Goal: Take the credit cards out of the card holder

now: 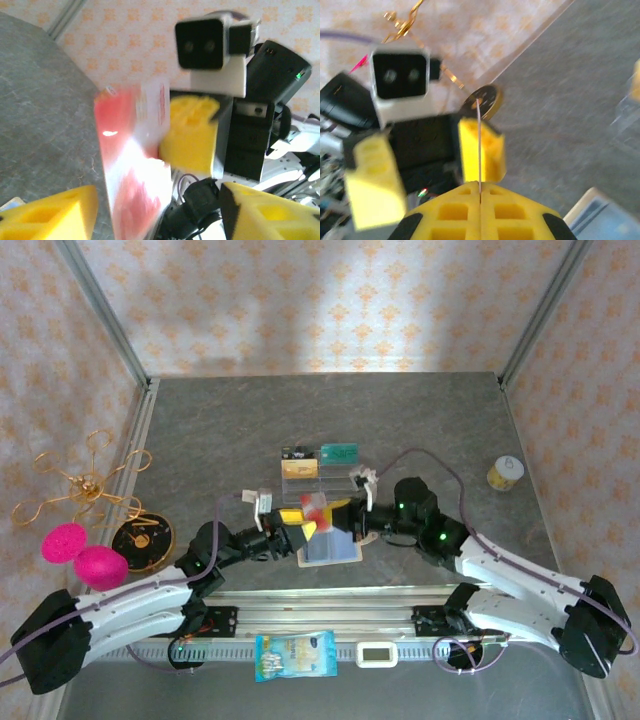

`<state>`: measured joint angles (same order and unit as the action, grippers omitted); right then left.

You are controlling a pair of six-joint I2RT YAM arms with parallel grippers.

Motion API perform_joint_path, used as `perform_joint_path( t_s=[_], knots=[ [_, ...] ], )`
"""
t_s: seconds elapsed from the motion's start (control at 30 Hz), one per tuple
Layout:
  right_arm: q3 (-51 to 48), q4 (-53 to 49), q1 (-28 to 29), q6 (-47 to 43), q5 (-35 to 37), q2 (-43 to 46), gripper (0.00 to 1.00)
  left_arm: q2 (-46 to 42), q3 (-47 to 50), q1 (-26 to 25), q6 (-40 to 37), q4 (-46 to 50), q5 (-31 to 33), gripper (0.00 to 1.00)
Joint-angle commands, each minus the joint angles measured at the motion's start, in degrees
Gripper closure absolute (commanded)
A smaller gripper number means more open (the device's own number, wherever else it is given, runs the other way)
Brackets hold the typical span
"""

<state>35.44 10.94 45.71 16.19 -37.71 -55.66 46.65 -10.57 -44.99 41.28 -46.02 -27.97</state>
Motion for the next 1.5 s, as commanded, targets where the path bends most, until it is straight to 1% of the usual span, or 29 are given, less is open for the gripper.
perform_joint_path(
  t_s=[0.0, 0.07, 0.13, 0.17, 0.27, 0.3, 0.43, 0.53, 0.63, 0.7, 0.77, 0.8, 0.87, 0.93, 1.03, 1.33, 1.47],
  knots=[
    [7.23, -10.53, -2.70, -12.20, 9.25, -3.41, 1.00, -4.04, -4.30, -0.20, -3.05, 8.42, 5.29, 0.26],
    [12.29, -14.87, -4.72, -18.06, 8.85, -7.38, 1.00, -5.27, -6.37, -0.23, -3.98, 13.86, 7.90, 0.22],
    [17.68, -20.08, -5.38, -24.52, 9.08, -11.16, 1.00, -5.90, -8.48, -0.20, -5.31, 18.05, 8.64, 0.20],
    [20.06, -22.11, -5.82, -27.51, 8.37, -12.76, 1.00, -6.25, -9.42, -0.16, -5.71, 19.99, 9.08, 0.15],
    [27.07, -29.01, -6.22, -36.74, 8.05, -18.11, 1.00, -7.65, -10.72, -0.18, -6.21, 23.66, 10.81, 0.07],
    [29.00, -30.72, -6.25, -38.73, 8.49, -19.60, 1.00, -8.21, -10.70, -0.19, -6.14, 24.16, 11.41, 0.01],
    [37.81, -38.42, -6.42, -46.46, 9.58, -28.00, 1.00, -10.85, -10.85, -0.18, -6.29, 26.36, 14.28, 0.01],
    [42.08, -42.43, -6.84, -51.59, 10.10, -32.64, 1.00, -12.55, -11.38, -0.18, -6.47, 28.29, 16.34, 0.01],
    [45.59, -44.01, -7.85, -54.34, 11.10, -36.42, 1.00, -13.55, -11.96, -0.17, -6.73, 29.51, 17.79, 0.01],
    [48.49, -45.36, -8.39, -55.89, 10.43, -38.84, 1.00, -13.77, -12.26, -0.13, -7.14, 30.32, 19.47, 0.01],
    [50.65, -46.82, -8.54, -57.80, 11.29, -40.79, 1.00, -13.77, -12.44, -0.18, -7.35, 30.78, 21.64, 0.01],
    [51.51, -47.82, -8.62, -59.25, 12.26, -41.86, 1.00, -13.65, -12.55, -0.18, -9.03, 31.13, 22.60, 0.01],
    [53.32, -49.36, -9.01, -61.45, 14.16, -43.81, 1.00, -13.16, -12.85, -0.18, -10.05, 30.94, 23.22, 0.01],
    [56.18, -51.97, -10.09, -63.41, 13.74, -45.99, 1.00, -12.42, -13.38, -0.18, -10.91, 30.69, 23.12, 0.01],
    [58.93, -54.89, -12.14, -66.27, 12.28, -48.11, 1.00, -11.38, -14.33, -0.18, -12.15, 31.11, 23.13, 0.01],
    [59.67, -57.97, -15.79, -75.74, 7.81, -47.57, 1.00, -9.28, -15.23, -0.05, -15.25, 30.11, 25.54, 0.01],
    [61.04, -59.82, -17.35, -79.04, 5.58, -48.83, 1.00, -8.12, -15.79, 0.21, -16.44, 30.83, 26.31, 0.01]
  ],
)
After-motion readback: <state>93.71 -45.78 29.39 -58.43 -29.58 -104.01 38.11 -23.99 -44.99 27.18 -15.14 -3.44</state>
